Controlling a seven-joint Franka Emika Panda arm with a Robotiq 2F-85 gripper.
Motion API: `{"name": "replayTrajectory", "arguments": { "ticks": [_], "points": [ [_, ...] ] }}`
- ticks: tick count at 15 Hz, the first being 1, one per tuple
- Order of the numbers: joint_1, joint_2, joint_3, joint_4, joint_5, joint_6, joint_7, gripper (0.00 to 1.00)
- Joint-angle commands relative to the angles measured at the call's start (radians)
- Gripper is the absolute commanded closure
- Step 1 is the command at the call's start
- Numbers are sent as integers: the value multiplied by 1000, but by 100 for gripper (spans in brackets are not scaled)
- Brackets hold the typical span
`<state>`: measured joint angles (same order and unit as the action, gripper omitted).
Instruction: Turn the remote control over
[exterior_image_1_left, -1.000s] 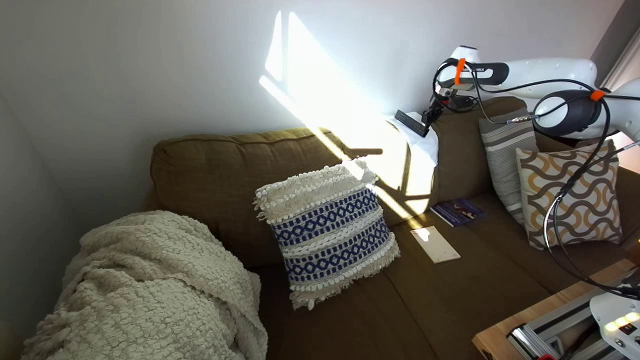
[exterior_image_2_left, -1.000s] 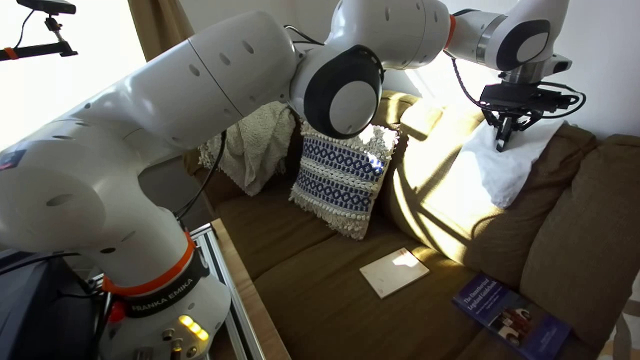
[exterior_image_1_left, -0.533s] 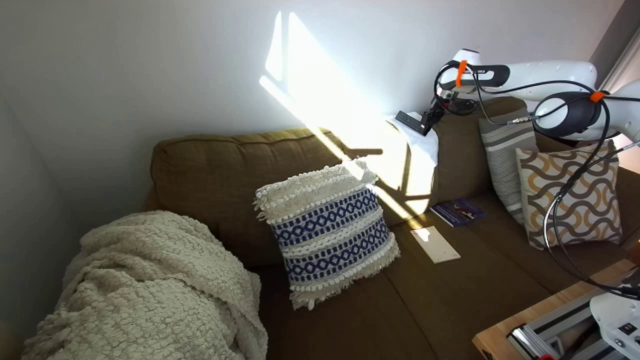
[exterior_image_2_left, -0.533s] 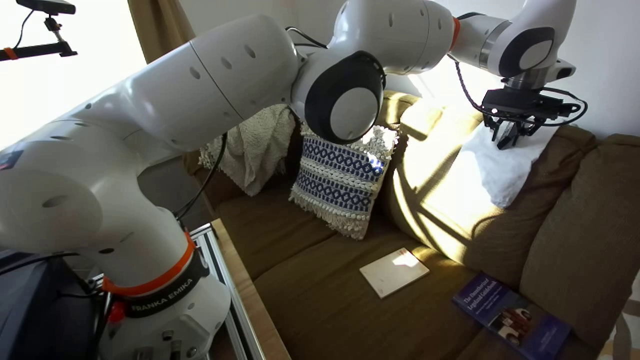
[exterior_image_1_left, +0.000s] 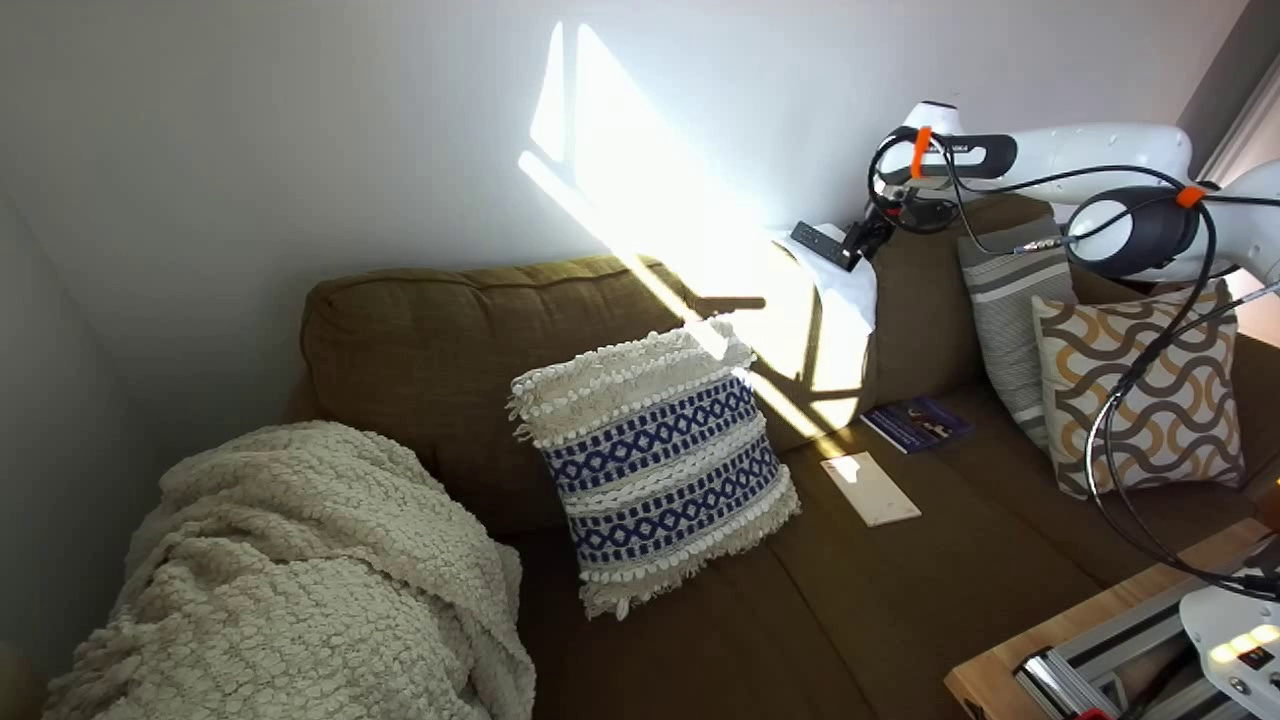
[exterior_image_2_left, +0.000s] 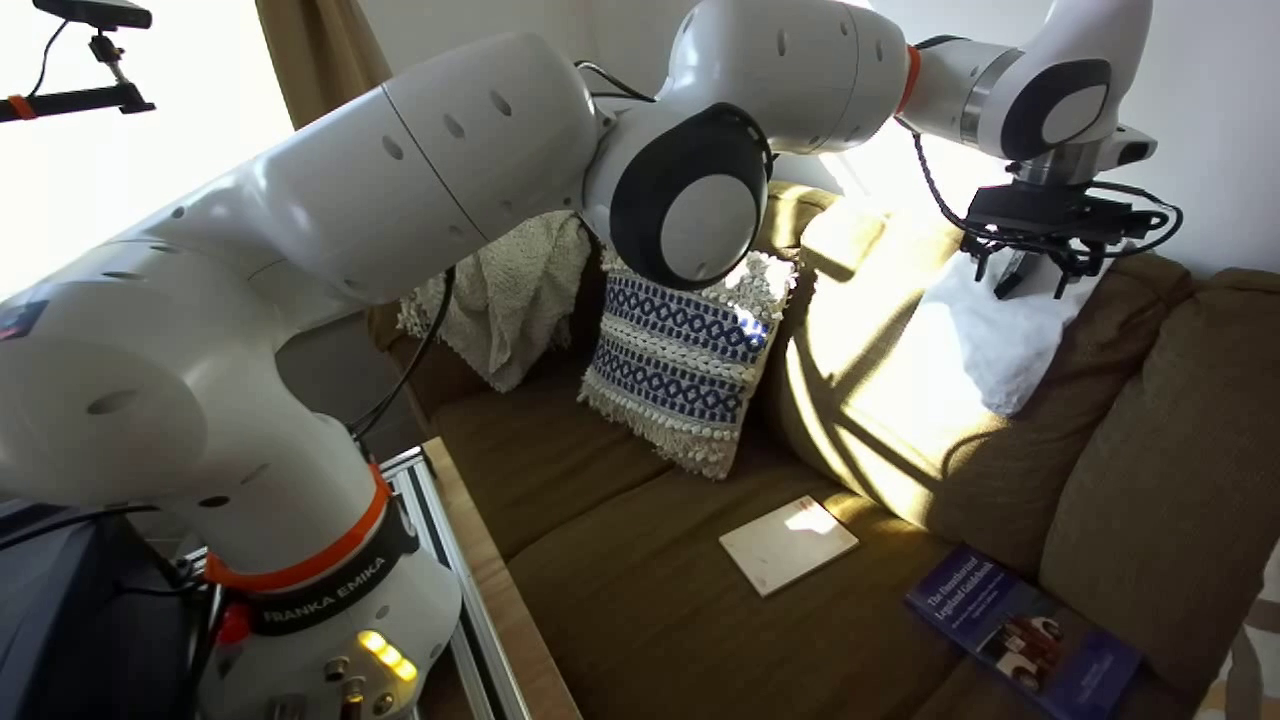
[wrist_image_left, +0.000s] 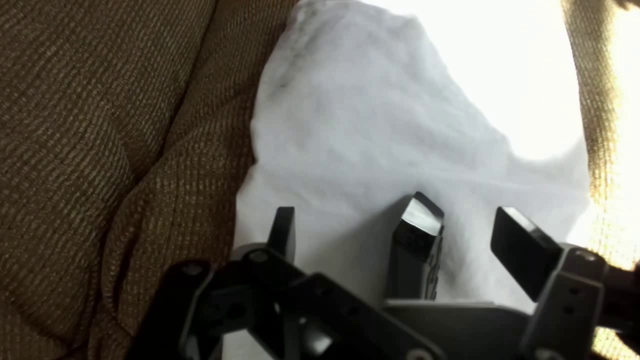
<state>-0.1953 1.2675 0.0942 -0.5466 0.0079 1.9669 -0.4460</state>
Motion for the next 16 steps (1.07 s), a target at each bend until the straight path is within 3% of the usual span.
{"name": "replayTrajectory", "arguments": {
  "ticks": [1,10,16],
  "points": [
    [20,17,-46,37,-39,-10,41,0],
    [60,39,-149,52,-118,96,154,0],
    [66,41,-165,50,-119,113,174,0]
  ]
}}
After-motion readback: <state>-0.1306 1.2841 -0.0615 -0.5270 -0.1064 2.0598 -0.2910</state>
